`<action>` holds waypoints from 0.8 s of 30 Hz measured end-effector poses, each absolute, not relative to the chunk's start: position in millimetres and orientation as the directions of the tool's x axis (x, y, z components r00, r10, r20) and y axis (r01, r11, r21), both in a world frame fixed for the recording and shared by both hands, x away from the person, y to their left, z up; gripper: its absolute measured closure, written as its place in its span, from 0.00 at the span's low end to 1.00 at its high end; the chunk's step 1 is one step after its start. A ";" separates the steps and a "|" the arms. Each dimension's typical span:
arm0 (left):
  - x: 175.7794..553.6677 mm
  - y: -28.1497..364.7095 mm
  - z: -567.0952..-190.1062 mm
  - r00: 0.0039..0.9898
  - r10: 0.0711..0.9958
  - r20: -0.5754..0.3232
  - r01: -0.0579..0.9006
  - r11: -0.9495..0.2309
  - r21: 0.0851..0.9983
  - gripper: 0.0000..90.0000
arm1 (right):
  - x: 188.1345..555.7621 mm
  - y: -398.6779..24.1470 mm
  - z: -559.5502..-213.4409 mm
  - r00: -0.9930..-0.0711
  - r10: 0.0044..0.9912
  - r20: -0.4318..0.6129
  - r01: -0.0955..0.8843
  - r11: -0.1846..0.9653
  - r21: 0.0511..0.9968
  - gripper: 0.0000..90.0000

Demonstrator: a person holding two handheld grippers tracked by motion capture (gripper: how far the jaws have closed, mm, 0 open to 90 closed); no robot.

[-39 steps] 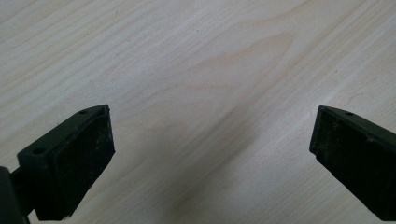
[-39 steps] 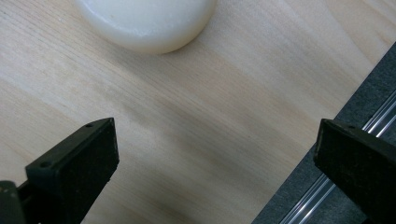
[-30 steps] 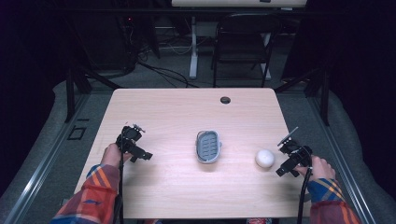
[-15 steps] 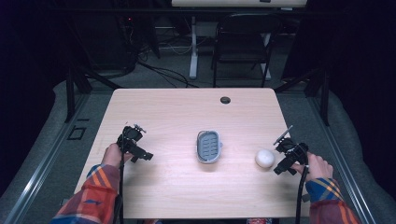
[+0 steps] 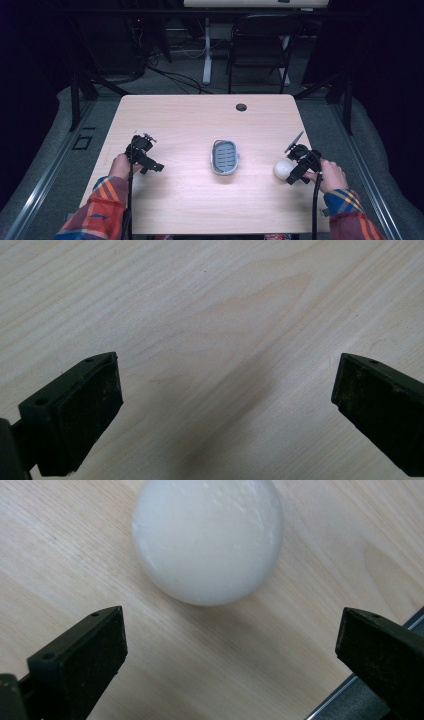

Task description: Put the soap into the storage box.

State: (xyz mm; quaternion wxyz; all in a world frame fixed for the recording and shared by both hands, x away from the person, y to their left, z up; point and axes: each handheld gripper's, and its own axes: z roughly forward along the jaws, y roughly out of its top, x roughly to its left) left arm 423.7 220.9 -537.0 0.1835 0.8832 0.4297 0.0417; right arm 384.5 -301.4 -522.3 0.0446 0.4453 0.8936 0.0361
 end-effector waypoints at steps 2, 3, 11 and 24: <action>423.8 220.6 -537.1 0.628 0.774 -0.085 0.744 -0.563 0.360 0.00 | 385.2 -297.2 -523.5 -0.605 0.795 -0.049 0.784 0.605 0.139 0.00; 423.9 220.6 -537.1 0.628 0.773 -0.084 0.742 -0.564 0.361 0.00 | 386.8 -295.3 -520.8 -0.620 0.782 -0.057 0.775 0.622 0.110 0.00; 424.2 220.5 -537.2 0.629 0.773 -0.081 0.742 -0.567 0.358 0.00 | 394.1 -283.6 -520.6 -0.666 0.743 -0.069 0.737 0.669 0.094 0.00; 424.2 219.9 -537.5 0.629 0.772 -0.089 0.744 -0.565 0.358 0.00 | 410.4 -271.1 -525.7 -0.691 0.718 -0.078 0.719 0.695 0.030 0.03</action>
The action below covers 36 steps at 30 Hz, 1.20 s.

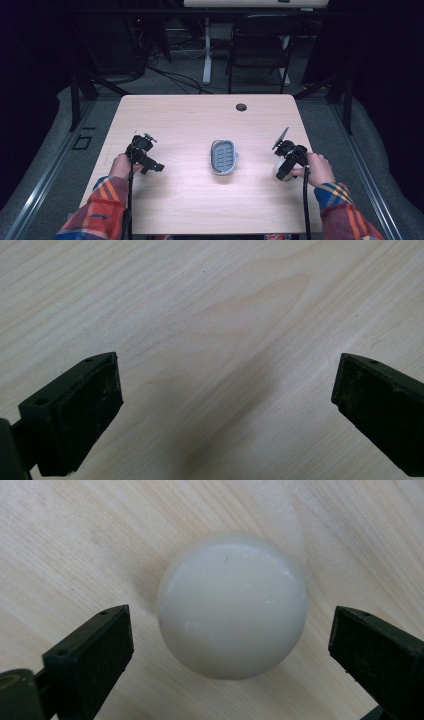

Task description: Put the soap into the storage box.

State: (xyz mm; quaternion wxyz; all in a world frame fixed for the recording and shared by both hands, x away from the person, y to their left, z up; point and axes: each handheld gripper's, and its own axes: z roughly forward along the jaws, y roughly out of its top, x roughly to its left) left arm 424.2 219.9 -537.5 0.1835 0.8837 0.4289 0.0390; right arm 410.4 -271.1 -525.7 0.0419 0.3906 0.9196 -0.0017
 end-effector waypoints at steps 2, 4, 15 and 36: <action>424.2 220.0 -537.5 0.629 0.772 -0.088 0.744 -0.565 0.358 0.00 | 409.1 -269.3 -530.5 -0.656 0.753 -0.061 0.749 0.659 0.077 0.02; 424.4 220.2 -537.4 0.631 0.771 -0.085 0.742 -0.567 0.358 0.00 | 412.4 -268.8 -530.6 -0.661 0.748 -0.067 0.745 0.664 0.060 0.02; 424.2 219.8 -537.4 0.632 0.770 -0.088 0.741 -0.567 0.359 0.00 | 416.8 -263.5 -534.8 -0.654 0.755 -0.040 0.754 0.655 0.047 0.16; 423.9 219.9 -537.0 0.632 0.771 -0.084 0.741 -0.568 0.357 0.00 | 419.3 -262.7 -538.1 -0.644 0.762 -0.064 0.764 0.646 -0.002 0.27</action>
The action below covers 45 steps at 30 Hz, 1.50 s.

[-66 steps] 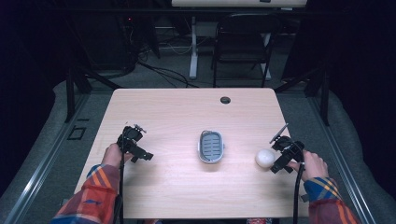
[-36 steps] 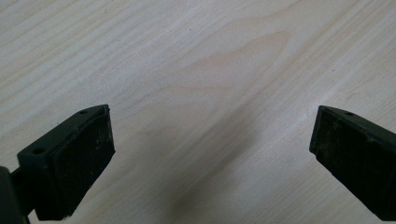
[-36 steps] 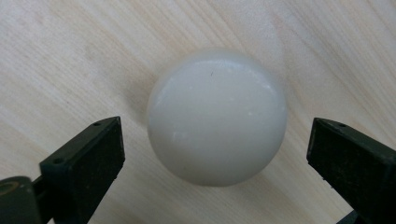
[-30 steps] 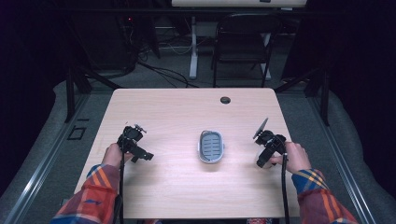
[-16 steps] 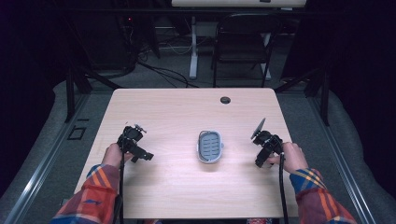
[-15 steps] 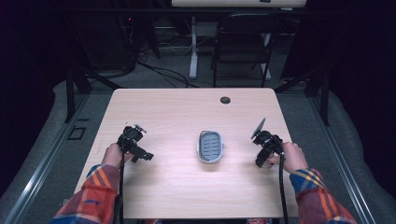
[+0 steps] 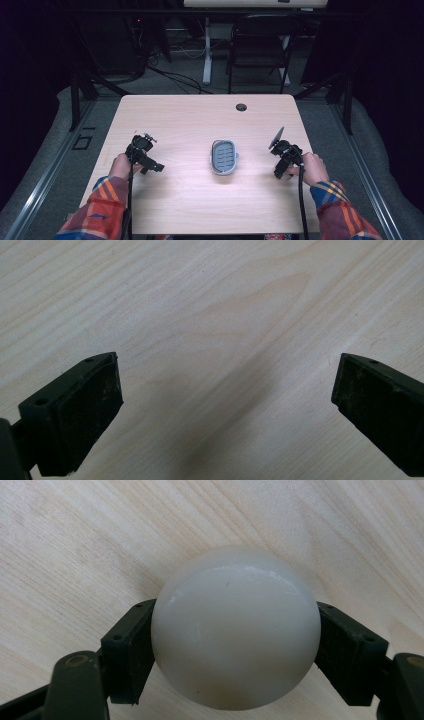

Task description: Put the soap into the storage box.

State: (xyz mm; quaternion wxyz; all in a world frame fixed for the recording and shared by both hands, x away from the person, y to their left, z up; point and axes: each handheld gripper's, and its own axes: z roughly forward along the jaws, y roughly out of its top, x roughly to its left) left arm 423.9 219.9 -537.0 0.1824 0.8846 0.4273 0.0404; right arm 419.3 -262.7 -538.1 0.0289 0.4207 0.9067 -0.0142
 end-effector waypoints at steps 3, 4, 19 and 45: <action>423.9 219.8 -537.0 0.632 0.770 -0.084 0.741 -0.569 0.357 0.00 | 417.6 -262.1 -539.3 -0.633 0.772 -0.059 0.772 0.635 0.030 0.27; 423.9 219.8 -537.0 0.632 0.770 -0.084 0.741 -0.569 0.357 0.00 | 417.6 -262.1 -539.3 -0.633 0.772 -0.059 0.772 0.635 0.030 0.27; 423.9 219.8 -537.1 0.632 0.771 -0.084 0.742 -0.569 0.356 0.00 | 415.9 -259.7 -523.9 -0.649 0.758 -0.069 0.757 0.652 0.041 0.27; 423.6 219.5 -536.7 0.634 0.770 -0.079 0.739 -0.572 0.356 0.00 | 420.1 -239.0 -512.0 -0.686 0.724 -0.074 0.723 0.690 0.037 0.27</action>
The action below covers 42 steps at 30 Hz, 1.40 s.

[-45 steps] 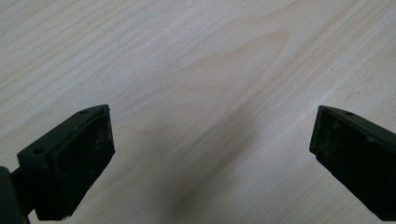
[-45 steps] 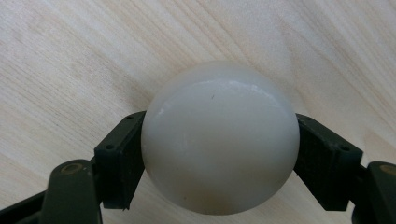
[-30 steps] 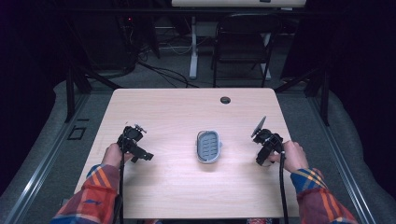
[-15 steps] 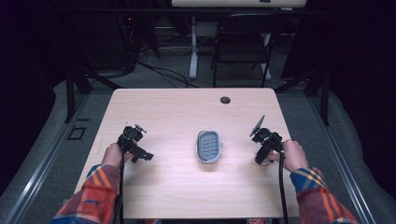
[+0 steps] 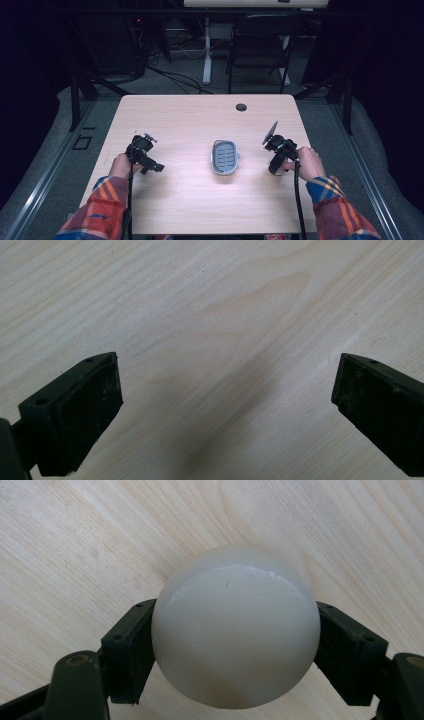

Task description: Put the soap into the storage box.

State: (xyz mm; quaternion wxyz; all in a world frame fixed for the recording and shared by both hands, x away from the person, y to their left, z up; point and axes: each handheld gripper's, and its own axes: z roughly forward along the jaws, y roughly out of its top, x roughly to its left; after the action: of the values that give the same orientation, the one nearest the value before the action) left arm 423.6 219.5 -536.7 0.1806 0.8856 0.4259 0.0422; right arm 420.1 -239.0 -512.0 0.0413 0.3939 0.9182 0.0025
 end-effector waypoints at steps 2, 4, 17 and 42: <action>423.6 219.5 -536.7 0.634 0.770 -0.079 0.739 -0.572 0.355 0.00 | 420.6 -237.2 -511.1 -0.686 0.724 -0.073 0.723 0.689 0.035 0.27; 423.7 219.3 -536.7 0.634 0.769 -0.078 0.738 -0.573 0.355 0.00 | 420.8 -235.4 -510.6 -0.685 0.725 -0.074 0.723 0.689 0.049 0.27; 424.4 217.6 -537.5 0.639 0.765 -0.081 0.737 -0.578 0.350 0.00 | 425.3 -220.7 -503.5 -0.695 0.715 -0.078 0.713 0.699 0.055 0.27; 424.6 217.8 -537.6 0.641 0.763 -0.080 0.735 -0.580 0.353 0.00 | 437.3 -193.8 -479.7 -0.737 0.668 -0.104 0.667 0.744 0.050 0.27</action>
State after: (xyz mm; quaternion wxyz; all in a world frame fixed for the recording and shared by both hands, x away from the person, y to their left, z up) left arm 424.6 217.8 -537.6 0.1795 0.8878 0.4219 0.0401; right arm 437.3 -193.8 -479.7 0.0575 0.3579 0.9320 0.0046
